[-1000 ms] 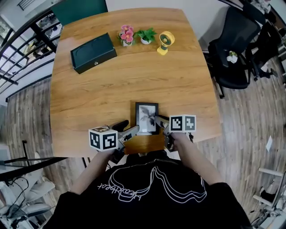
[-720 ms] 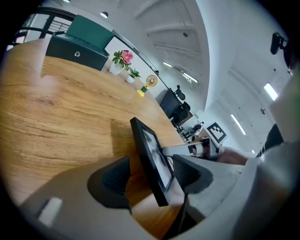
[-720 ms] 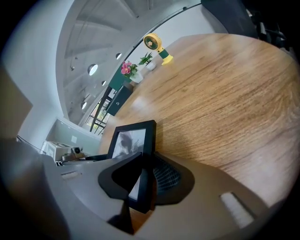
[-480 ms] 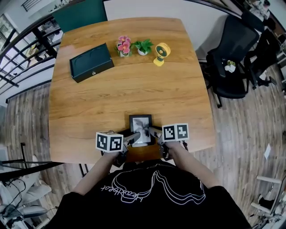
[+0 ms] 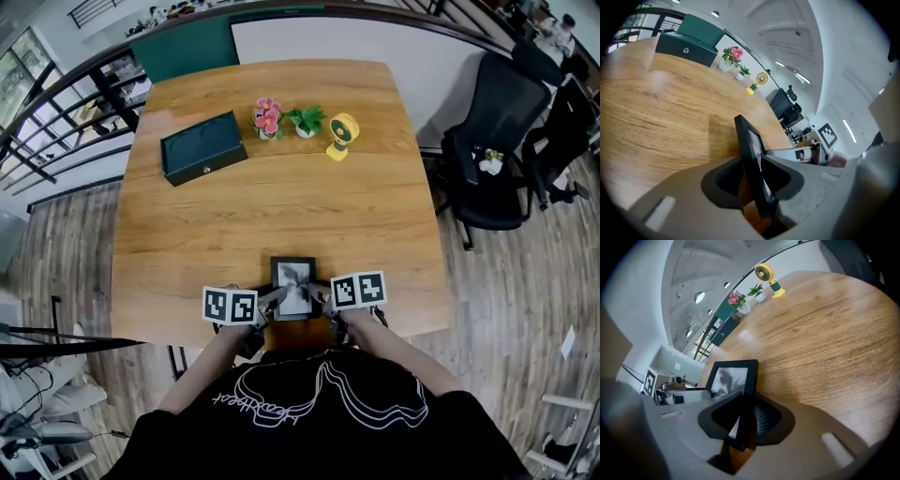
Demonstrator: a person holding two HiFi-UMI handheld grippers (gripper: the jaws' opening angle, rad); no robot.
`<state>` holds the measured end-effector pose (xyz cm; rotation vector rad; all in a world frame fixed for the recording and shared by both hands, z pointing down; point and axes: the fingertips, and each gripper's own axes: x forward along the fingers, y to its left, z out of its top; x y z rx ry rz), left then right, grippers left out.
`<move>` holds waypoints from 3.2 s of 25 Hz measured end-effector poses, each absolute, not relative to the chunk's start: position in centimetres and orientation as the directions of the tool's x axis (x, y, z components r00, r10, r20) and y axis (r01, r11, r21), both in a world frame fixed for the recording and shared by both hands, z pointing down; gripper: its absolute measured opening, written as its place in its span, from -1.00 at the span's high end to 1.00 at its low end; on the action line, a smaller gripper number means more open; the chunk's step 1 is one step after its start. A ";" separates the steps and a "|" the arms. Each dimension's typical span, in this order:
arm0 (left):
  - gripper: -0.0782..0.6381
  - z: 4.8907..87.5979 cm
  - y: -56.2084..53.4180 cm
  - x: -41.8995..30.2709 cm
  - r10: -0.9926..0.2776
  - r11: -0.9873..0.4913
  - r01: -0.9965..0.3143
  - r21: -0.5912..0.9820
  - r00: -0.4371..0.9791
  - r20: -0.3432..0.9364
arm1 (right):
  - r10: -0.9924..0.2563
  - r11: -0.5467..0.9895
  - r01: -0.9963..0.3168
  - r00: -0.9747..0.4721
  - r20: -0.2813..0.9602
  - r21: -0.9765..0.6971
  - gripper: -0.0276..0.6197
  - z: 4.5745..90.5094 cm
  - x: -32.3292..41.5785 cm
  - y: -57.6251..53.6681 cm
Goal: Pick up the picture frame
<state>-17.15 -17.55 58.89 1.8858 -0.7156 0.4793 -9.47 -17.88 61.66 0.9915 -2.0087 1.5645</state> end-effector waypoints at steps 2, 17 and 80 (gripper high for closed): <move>0.43 58.4 -17.6 -17.1 -0.279 -0.295 -0.673 0.678 0.740 0.612 | -0.266 0.132 -0.730 -0.677 0.686 -0.670 0.60 61.5 -9.6 -17.7; 0.56 52.3 -17.7 -15.4 -0.482 -0.267 -0.699 0.663 0.693 0.536 | -0.325 0.429 -0.630 -0.776 0.540 -0.647 0.33 55.6 -5.3 -16.8; 0.56 30.9 -1.7 -18.5 -0.613 -0.642 -0.538 0.547 0.788 0.056 | -0.664 0.632 -0.647 -0.736 0.132 -0.428 0.84 34.5 -4.6 -0.6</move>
